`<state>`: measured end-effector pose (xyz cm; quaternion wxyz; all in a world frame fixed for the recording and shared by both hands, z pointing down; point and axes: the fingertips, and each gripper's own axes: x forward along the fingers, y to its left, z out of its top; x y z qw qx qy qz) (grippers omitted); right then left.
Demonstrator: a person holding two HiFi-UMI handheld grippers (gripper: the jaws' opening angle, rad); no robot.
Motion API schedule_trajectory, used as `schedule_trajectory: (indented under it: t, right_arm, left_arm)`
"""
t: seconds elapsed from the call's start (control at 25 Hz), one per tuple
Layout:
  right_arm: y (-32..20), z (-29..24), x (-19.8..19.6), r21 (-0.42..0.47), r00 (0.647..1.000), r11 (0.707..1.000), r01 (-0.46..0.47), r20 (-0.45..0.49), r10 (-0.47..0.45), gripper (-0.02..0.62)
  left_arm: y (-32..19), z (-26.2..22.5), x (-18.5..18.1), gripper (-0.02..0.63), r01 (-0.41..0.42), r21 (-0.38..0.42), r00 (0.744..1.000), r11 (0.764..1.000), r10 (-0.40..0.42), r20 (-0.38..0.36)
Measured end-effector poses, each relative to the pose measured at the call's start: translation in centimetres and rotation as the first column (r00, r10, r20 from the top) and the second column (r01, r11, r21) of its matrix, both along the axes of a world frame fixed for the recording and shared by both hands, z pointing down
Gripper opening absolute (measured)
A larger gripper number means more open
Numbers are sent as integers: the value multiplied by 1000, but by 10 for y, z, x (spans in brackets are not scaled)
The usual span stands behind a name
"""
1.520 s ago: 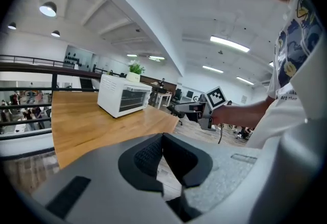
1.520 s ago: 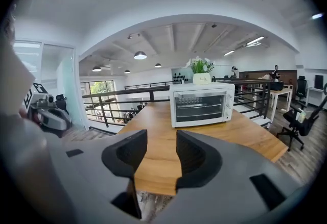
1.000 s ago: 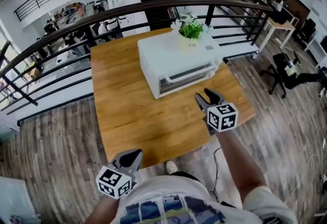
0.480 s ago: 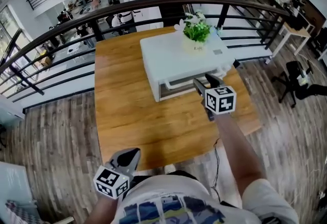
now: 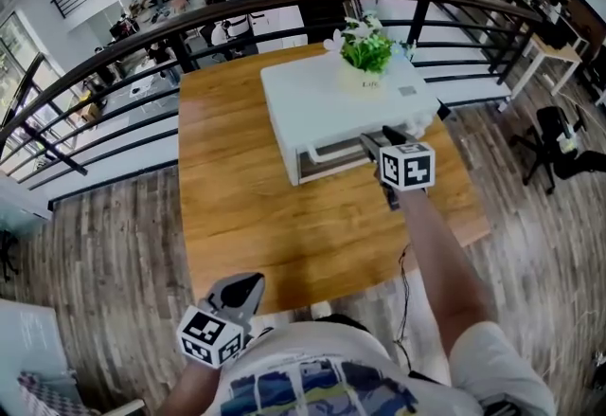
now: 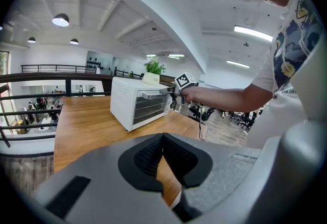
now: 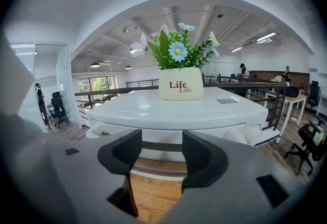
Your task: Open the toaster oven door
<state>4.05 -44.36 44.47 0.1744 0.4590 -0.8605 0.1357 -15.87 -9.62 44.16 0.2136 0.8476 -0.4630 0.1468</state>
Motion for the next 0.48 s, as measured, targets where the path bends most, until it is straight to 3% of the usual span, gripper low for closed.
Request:
schedule_trajectory:
  t: [0.48]
  right_arm:
    - [5,1,4,-13,1000,1000,-12,-14,11,249]
  left_arm:
    - [-3,0,2,3,-14,9,1000,1000,14,6]
